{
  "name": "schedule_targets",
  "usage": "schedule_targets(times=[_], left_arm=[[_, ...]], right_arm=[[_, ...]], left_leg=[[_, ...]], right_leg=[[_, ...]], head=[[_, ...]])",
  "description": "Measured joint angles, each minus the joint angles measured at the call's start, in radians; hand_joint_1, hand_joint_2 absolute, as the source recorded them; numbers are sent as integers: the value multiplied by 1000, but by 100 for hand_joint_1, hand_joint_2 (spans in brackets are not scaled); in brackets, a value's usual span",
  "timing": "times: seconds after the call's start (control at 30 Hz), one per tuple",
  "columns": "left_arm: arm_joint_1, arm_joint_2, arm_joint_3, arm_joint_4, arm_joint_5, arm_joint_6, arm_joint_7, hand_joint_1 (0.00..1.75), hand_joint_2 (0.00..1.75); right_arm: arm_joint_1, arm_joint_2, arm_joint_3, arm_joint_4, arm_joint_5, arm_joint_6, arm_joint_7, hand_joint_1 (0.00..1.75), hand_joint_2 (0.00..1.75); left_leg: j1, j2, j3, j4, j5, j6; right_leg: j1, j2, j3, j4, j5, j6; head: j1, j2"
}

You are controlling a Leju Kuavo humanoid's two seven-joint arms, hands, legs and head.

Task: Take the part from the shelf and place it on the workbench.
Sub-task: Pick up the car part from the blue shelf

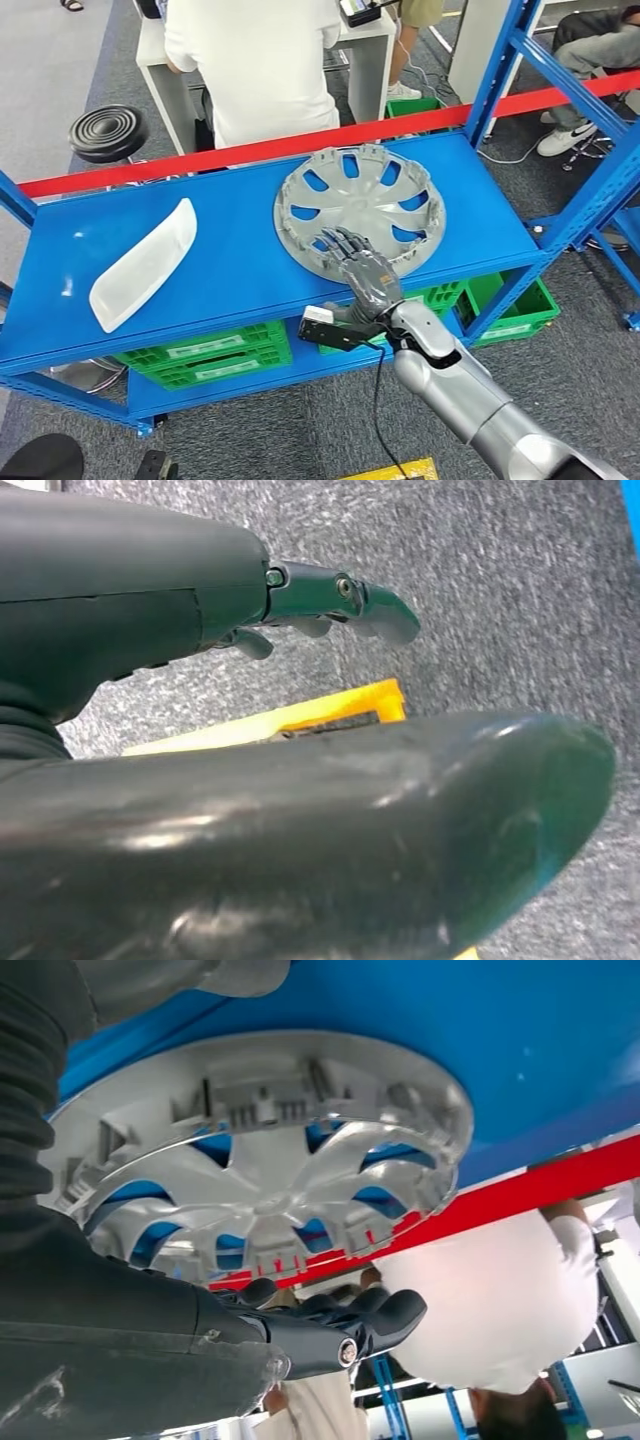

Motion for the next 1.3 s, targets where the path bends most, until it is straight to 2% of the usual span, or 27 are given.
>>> schedule_targets(times=[0.07, 0.1, 0.13, 0.17, 0.23, 0.27, 0.33, 0.4, 0.47, 0.5, 0.57, 0.6, 0.63, 0.67, 0.7, 0.73, 0.8, 0.83, 0.93, 0.97, 1.03, 1.1, 1.13, 1.17, 1.2, 1.27, 1.3], left_arm=[[0, -1, -1, 0, 0, -2, -2, 0, 0], [0, -2, -1, 0, 0, -3, -2, 0, 0], [1, -2, -1, 0, 0, -4, -3, 0, 0], [2, -2, -1, 0, 0, -5, -4, 0, 0], [2, -1, -2, 0, 0, -6, -5, 0, 0], [1, -1, -2, 0, 1, -6, -6, 0, 0], [0, -1, -2, 0, 1, -7, -8, 0, 0], [0, -2, -2, 0, 2, -8, -10, 0, 0], [1, -2, -2, 0, 3, -9, -14, 0, 0], [1, -2, -2, 0, 4, -10, -16, 0, 0], [1, -1, -2, 0, 6, -10, -19, 0, 0], [1, -1, -2, 0, 7, -10, -20, 0, 0], [2, -2, -2, 0, 8, -10, -21, 0, 0], [2, -3, -2, 0, 8, -11, -21, 0, 0], [2, -4, -2, 0, 8, -12, -22, 0, 0], [2, -5, -2, 0, 9, -12, -22, 0, 0], [1, -5, -2, 0, 9, -13, -22, 0, 0], [0, -5, -2, 0, 8, -13, -22, 0, 0], [0, -4, -4, 0, 7, -15, -22, 0, 0], [-1, -4, -5, 0, 7, -16, -23, 0, 0], [-2, -4, -8, 0, 7, -16, -23, 0, 0], [-3, -6, -9, 0, 5, -17, -23, 0, 0], [-3, -6, -9, 0, 5, -17, -23, 0, 0], [-2, -6, -9, 0, 4, -18, -24, 0, 0], [-2, -5, -9, 0, 4, -18, -24, 0, 0], [-3, -4, -9, 0, 4, -17, -25, 0, 0], [-4, -4, -9, 0, 4, -17, -25, 0, 0]], right_arm=[[-2, 0, 0, 23, 10, 10, 10, 0, 175], [-2, 0, 0, 37, 14, 18, 15, 0, 175], [-1, 0, 0, 49, 15, 27, 19, 0, 175], [-1, 0, 0, 60, 15, 36, 21, 0, 175], [-5, 0, 0, 75, 13, 52, 22, 0, 175], [-8, 0, 0, 81, 12, 58, 22, 0, 175], [-15, 0, 0, 94, 12, 65, 22, 0, 175], [-19, 0, -1, 106, 16, 64, 22, 0, 175], [-22, 0, -3, 114, 23, 59, 24, 0, 175], [-24, 0, -4, 119, 29, 54, 28, 0, 175], [-28, 0, -6, 128, 45, 37, 41, 0, 175], [-28, 0, -7, 134, 57, 27, 49, 0, 175], [-28, 0, -8, 139, 69, 16, 57, 0, 175], [-27, 0, -10, 144, 81, 6, 65, 0, 175], [-28, 0, -11, 148, 92, -4, 72, 0, 175], [-30, 0, -13, 151, 103, -12, 79, 0, 175], [-34, 1, -17, 158, 126, -23, 92, 0, 175], [-35, 2, -18, 162, 137, -25, 98, 0, 175], [-37, 5, -19, 176, 162, -21, 109, 0, 175], [-40, 5, -19, 180, 167, -15, 111, 0, 175], [-45, 8, -19, 189, 176, 5, 111, 0, 175], [-49, 10, -18, 201, 180, 28, 111, 0, 175], [-49, 12, -18, 207, 181, 39, 111, 0, 175], [-50, 14, -17, 213, 181, 50, 110, 0, 175], [-52, 16, -17, 219, 181, 62, 110, 0, 175], [-60, 22, -16, 228, 180, 83, 109, 0, 175], [-65, 24, -15, 231, 179, 92, 109, 0, 175]], left_leg=[[1, 0, -65, 133, -61, -6], [1, 1, -94, 188, -77, -7], [1, 1, -107, 212, -74, -6], [1, 1, -102, 196, -53, -5], [1, 1, -45, 77, 18, 1], [1, 1, -12, 9, 42, 4], [-1, 1, 21, -62, 56, 13], [-1, 0, 22, -68, 54, 24], [2, 0, 24, -72, 56, 36], [4, 0, 26, -73, 57, 41], [4, 1, 26, -73, 56, 46], [4, 1, 26, -73, 56, 47], [4, 1, 27, -72, 55, 47], [4, 1, 29, -72, 54, 47], [5, 0, 31, -72, 53, 45], [5, -1, 35, -72, 50, 42], [0, -2, 37, -70, 46, 33], [-2, -3, 36, -69, 46, 28], [-2, -3, 34, -70, 45, 14], [-1, -2, 27, -56, 33, 9], [1, -1, -15, 32, -20, 0], [1, -1, -84, 171, -79, -4], [1, 0, -107, 214, -87, -5], [2, 0, -113, 221, -75, -4], [2, 0, -100, 188, -45, -4], [4, 2, -35, 55, 27, -3], [5, 1, -6, -4, 46, -1]], right_leg=[[1, -1, 0, 0, -1, -3], [1, -1, 0, 0, -1, -4], [2, -1, 0, 0, -1, -4], [2, -1, 0, 0, -1, -4], [2, -1, 2, 0, -2, -2], [4, 0, 1, 2, -3, 0], [7, 2, -2, 3, -3, 9], [7, 2, -3, 0, -2, 20], [6, 0, -12, 22, -19, 31], [5, -1, -31, 64, -43, 36], [4, -3, -94, 198, -107, 43], [4, -3, -126, 261, -129, 46], [3, -3, -142, 293, -133, 47], [3, -3, -140, 285, -118, 47], [2, -4, -116, 233, -85, 46], [1, -4, -80, 158, -47, 46], [-1, -3, -18, 35, -4, 42], [0, -1, -6, 10, 0, 37], [1, 3, -7, 5, 1, 18], [0, 3, -7, 4, 2, 12], [-3, 1, -5, 2, 2, 3], [-3, -1, -5, 2, 1, 0], [-3, -2, -5, 2, 1, -1], [-3, -2, -5, 2, 0, 0], [-3, -2, -4, 2, 0, 0], [-2, -1, -2, 4, -2, 5], [0, 1, -3, 6, -3, 8]], head=[[-4, 0], [-4, 0], [-5, 0], [-4, 0], [-5, 0], [-5, 0], [-5, 0], [-5, 0], [-2, 0], [0, 0], [5, 0], [6, 0], [6, 0], [6, 0], [6, 0], [6, 0], [7, 0], [5, 0], [1, 0], [0, 0], [-4, 0], [-7, 0], [-7, 0], [-7, 0], [-7, 0], [-8, 0], [-8, 0]])
